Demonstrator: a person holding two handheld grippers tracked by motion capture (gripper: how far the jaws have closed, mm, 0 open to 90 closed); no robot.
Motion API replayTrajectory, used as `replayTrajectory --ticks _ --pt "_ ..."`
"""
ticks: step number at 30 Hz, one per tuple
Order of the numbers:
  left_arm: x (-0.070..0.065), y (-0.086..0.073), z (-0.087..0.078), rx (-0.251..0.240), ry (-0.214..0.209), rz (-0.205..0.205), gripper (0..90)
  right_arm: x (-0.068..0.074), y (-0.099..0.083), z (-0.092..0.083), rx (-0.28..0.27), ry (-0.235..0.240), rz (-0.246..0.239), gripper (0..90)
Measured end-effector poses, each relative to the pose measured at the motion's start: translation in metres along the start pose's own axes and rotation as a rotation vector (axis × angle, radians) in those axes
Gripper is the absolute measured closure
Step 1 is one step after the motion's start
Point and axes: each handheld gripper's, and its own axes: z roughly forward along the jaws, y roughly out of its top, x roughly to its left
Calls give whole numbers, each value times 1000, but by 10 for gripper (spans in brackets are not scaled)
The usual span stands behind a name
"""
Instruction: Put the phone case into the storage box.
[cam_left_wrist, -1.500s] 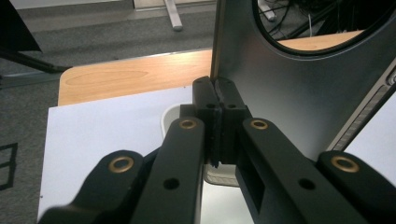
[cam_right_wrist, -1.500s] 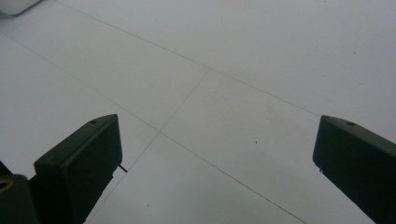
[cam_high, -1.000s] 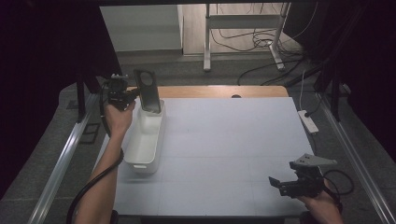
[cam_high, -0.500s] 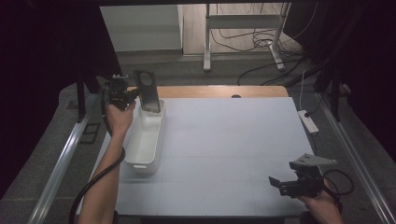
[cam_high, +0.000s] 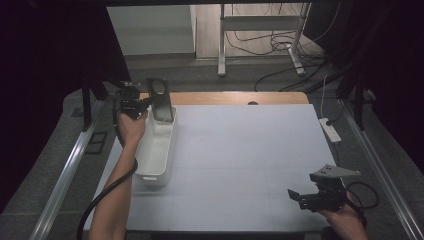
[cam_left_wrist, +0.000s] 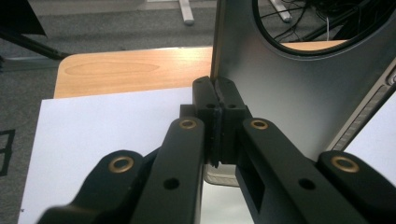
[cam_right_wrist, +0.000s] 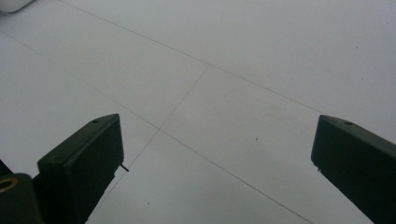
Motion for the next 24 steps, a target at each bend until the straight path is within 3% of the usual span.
replayTrajectory --ticks 24 --pt "0 -14 20 65 36 -1 891 -1 0 0 3 4 4 32"
